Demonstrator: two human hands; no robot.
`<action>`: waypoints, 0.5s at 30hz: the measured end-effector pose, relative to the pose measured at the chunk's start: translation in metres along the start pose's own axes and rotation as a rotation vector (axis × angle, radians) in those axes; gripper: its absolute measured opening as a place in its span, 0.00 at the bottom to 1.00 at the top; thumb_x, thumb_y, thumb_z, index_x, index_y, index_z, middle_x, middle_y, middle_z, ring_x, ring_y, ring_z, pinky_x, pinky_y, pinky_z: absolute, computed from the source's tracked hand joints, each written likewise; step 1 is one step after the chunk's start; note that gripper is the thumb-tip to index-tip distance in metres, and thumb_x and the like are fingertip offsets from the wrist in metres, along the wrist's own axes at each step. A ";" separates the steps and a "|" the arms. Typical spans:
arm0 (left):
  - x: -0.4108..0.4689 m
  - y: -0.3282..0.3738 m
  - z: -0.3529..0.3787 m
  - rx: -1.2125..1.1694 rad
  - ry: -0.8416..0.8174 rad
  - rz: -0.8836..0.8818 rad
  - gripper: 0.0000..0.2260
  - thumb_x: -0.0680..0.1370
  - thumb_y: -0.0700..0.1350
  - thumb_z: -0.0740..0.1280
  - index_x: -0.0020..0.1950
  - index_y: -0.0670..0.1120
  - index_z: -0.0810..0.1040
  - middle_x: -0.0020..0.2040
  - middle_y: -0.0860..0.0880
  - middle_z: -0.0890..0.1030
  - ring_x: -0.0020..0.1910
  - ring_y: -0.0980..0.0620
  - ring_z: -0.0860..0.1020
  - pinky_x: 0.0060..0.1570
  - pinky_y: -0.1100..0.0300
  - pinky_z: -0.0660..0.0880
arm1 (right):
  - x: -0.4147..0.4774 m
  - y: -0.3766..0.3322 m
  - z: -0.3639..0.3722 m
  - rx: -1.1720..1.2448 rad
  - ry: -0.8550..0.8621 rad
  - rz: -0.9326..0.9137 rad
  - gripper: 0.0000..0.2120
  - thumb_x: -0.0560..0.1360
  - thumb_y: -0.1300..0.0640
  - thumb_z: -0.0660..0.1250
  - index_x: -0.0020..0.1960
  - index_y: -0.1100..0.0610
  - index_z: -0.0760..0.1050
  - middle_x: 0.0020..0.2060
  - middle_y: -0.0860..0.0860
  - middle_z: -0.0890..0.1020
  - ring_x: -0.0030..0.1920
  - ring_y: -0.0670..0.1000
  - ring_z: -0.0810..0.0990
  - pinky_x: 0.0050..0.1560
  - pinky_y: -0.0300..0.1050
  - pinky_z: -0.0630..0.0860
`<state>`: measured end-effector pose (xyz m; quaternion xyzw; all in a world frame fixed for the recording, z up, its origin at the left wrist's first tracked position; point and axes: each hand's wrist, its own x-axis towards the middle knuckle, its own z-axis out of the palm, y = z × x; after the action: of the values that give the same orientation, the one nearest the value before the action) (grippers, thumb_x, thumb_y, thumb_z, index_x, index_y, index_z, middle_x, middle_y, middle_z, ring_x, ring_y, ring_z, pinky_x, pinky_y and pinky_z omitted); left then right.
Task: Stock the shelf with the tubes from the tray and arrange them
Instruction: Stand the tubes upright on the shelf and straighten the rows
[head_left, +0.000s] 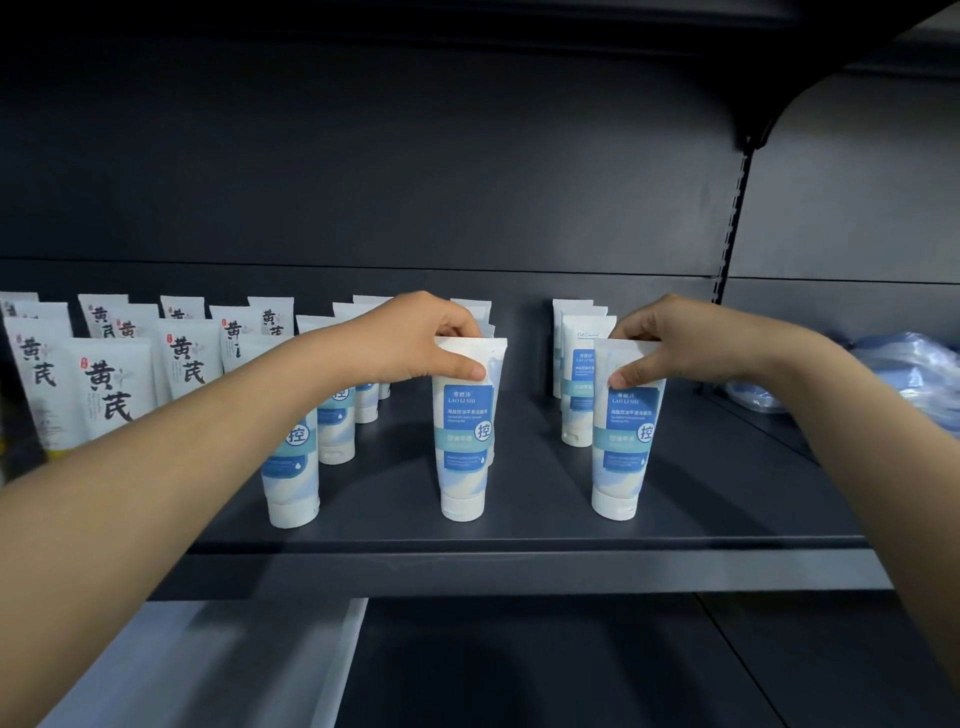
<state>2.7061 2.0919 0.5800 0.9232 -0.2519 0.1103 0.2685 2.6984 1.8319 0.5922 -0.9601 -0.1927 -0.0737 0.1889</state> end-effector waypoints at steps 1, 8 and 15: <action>0.000 0.000 0.000 0.009 0.003 -0.003 0.07 0.72 0.45 0.72 0.48 0.45 0.80 0.50 0.48 0.83 0.51 0.51 0.80 0.49 0.64 0.74 | 0.000 0.000 0.000 0.003 -0.001 0.004 0.09 0.70 0.56 0.73 0.49 0.56 0.80 0.45 0.48 0.84 0.44 0.48 0.79 0.40 0.30 0.71; -0.002 0.003 -0.001 0.063 -0.002 -0.005 0.08 0.72 0.47 0.71 0.49 0.45 0.80 0.50 0.49 0.83 0.54 0.50 0.79 0.54 0.56 0.74 | -0.002 -0.004 0.000 -0.056 -0.009 0.015 0.10 0.70 0.54 0.73 0.49 0.56 0.81 0.44 0.49 0.84 0.45 0.50 0.80 0.44 0.38 0.72; -0.003 0.006 -0.013 0.106 -0.011 -0.043 0.09 0.74 0.52 0.68 0.50 0.50 0.80 0.49 0.54 0.82 0.50 0.56 0.80 0.56 0.54 0.77 | -0.002 -0.007 -0.010 -0.109 -0.024 0.013 0.12 0.70 0.50 0.72 0.50 0.54 0.80 0.45 0.47 0.83 0.47 0.48 0.80 0.52 0.43 0.75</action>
<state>2.6996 2.0961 0.5919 0.9419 -0.2273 0.1126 0.2203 2.6933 1.8334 0.6033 -0.9710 -0.1846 -0.0713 0.1343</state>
